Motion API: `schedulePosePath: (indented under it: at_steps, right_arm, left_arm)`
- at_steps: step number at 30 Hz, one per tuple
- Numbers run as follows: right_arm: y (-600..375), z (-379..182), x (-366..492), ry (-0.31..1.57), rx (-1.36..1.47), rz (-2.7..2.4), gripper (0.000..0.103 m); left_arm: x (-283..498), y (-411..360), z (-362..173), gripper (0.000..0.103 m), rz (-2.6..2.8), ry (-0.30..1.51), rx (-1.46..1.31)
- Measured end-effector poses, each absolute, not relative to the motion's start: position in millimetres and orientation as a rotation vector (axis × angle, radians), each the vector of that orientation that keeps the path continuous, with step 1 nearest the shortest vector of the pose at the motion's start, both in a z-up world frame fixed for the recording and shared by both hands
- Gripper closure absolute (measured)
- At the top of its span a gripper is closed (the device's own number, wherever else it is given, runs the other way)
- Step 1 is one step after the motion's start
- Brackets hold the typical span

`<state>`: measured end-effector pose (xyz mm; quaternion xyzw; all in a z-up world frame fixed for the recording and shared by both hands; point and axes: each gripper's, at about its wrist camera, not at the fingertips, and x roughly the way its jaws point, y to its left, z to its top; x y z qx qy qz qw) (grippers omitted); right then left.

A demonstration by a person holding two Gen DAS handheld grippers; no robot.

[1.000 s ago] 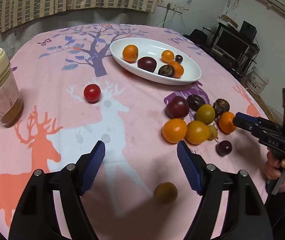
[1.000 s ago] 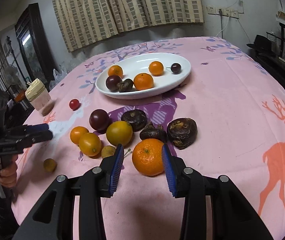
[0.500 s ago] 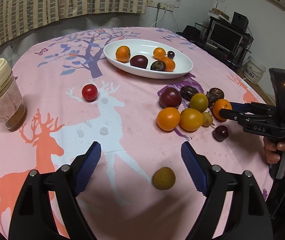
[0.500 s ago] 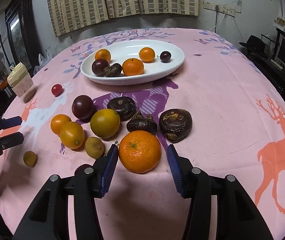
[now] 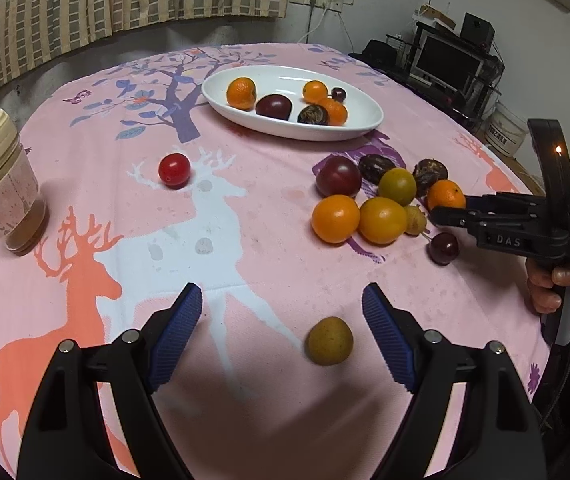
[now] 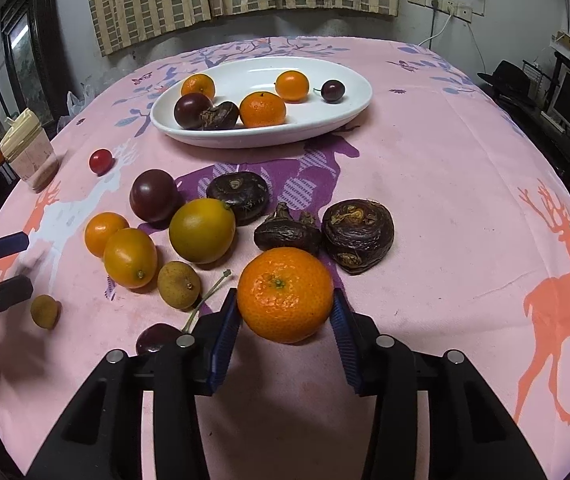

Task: Organize fruits
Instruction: 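Grasp a large mandarin with the right tool while the left tool grasps a small yellow fruit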

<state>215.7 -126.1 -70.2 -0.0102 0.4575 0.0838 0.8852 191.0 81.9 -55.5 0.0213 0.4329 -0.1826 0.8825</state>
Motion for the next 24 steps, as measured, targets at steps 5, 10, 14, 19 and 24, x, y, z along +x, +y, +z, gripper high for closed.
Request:
schedulePosePath:
  at_steps: [5, 10, 14, 19, 24]
  right_arm:
    - [-131.8, -65.3, 211.1, 0.918, 0.005, 0.176, 0.059]
    - [-137.1, -58.8, 200.7, 0.876, 0.036, 0.173, 0.059]
    - [-139.4, -57.2, 200.3, 0.872, 0.051, 0.175, 0.059]
    - [-140.9, -55.0, 197.7, 0.853, 0.066, 0.19, 0.059]
    - [-141.6, -51.3, 193.5, 0.831, 0.074, 0.221, 0.059]
  left_arm:
    - [180.5, 74.1, -61.7, 0.031, -0.484, 0.92, 0.093]
    - [174.9, 60.6, -75.5, 0.046, -0.528, 0.971, 0.174]
    - [174.5, 57.0, -77.8, 0.049, -0.522, 0.968, 0.197]
    - [177.2, 57.7, -77.1, 0.069, -0.486, 0.96, 0.21]
    - [173.6, 53.8, -74.3, 0.079, -0.493, 0.962, 0.217]
